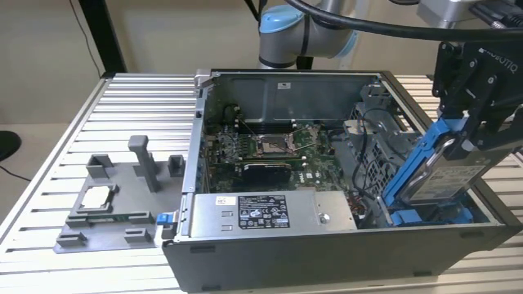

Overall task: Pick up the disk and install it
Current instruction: 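Pick up the disk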

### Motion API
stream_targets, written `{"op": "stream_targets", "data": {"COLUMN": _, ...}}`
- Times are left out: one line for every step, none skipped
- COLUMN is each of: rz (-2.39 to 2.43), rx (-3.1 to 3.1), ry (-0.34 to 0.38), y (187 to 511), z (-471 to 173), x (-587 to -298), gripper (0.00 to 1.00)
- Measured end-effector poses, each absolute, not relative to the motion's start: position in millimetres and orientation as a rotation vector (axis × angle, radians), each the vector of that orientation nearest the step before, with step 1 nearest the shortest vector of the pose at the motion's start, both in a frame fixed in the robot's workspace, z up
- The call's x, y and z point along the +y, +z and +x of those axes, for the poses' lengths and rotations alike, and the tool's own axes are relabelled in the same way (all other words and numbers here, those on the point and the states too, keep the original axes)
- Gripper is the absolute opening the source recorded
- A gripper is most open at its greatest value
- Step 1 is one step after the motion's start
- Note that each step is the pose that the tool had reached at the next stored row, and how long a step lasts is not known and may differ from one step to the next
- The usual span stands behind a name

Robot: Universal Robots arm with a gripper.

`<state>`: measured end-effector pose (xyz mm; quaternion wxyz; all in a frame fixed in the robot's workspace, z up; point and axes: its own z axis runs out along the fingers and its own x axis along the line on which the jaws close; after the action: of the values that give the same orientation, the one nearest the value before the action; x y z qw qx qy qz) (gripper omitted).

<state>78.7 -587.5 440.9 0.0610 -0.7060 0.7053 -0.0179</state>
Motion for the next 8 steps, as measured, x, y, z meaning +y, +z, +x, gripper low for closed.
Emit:
{"op": "stream_targets", "data": {"rz": -2.134, "rx": 2.134, "ry": -0.054, "y": 438.8, "z": 79.0, "x": -587.5, "gripper": 0.0}}
{"op": "stream_targets", "data": {"rz": -2.133, "rx": 2.134, "ry": -0.053, "y": 436.4, "z": 79.4, "x": -587.5, "gripper": 0.0}}
{"op": "stream_targets", "data": {"rz": -2.132, "rx": 2.136, "ry": -0.053, "y": 434.9, "z": 79.4, "x": -587.5, "gripper": 0.0}}
{"op": "stream_targets", "data": {"rz": -2.13, "rx": 2.138, "ry": -0.054, "y": 433.1, "z": 79.6, "x": -587.5, "gripper": 0.0}}
{"op": "stream_targets", "data": {"rz": -2.129, "rx": 2.14, "ry": -0.051, "y": 432.1, "z": 79.9, "x": -587.6, "gripper": 0.0}}
{"op": "stream_targets", "data": {"rz": -2.131, "rx": 2.144, "ry": -0.045, "y": 431.9, "z": 80.1, "x": -587.6, "gripper": 0.0}}
{"op": "stream_targets", "data": {"rz": -2.132, "rx": 2.145, "ry": -0.041, "y": 432.4, "z": 80.2, "x": -587.6, "gripper": 0.0}}
{"op": "stream_targets", "data": {"rz": -2.134, "rx": 2.147, "ry": -0.037, "y": 433.5, "z": 80.2, "x": -587.6, "gripper": 0.0}}
